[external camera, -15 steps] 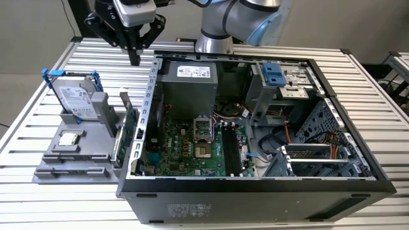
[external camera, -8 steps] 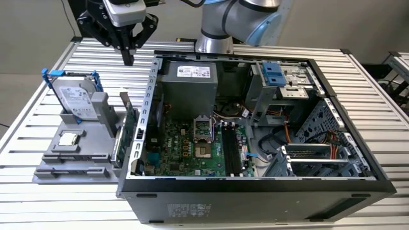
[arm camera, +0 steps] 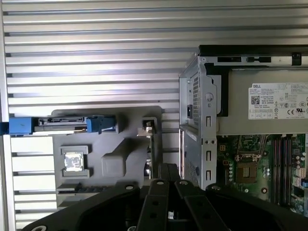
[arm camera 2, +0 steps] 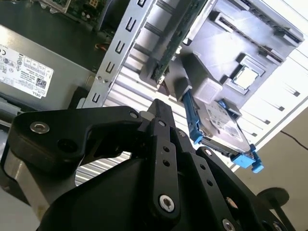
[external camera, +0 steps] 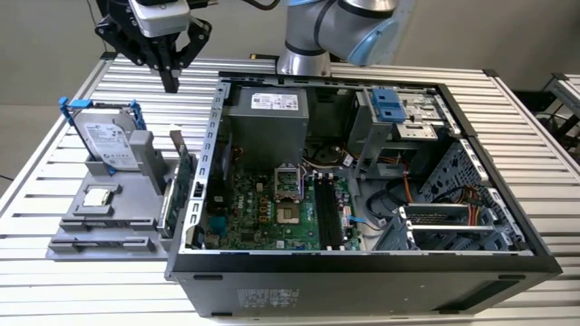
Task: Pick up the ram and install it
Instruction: 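Reach for the ram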
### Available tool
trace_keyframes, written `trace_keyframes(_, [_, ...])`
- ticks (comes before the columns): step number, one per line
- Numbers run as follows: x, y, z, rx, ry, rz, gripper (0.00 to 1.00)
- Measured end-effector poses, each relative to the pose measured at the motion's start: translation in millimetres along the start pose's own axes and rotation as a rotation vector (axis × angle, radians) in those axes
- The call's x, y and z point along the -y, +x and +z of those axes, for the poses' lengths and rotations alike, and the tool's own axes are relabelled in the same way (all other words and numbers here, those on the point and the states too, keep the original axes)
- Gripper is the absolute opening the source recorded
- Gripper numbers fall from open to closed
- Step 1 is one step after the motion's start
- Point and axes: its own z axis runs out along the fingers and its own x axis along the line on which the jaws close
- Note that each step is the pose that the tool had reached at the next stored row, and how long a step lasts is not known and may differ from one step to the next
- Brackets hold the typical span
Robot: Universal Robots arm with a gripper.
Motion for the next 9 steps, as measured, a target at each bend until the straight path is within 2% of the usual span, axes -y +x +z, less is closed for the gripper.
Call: trace_keyframes(9, [0.7,17.3,-0.3,0.0000,0.0000,0.000,0.00])
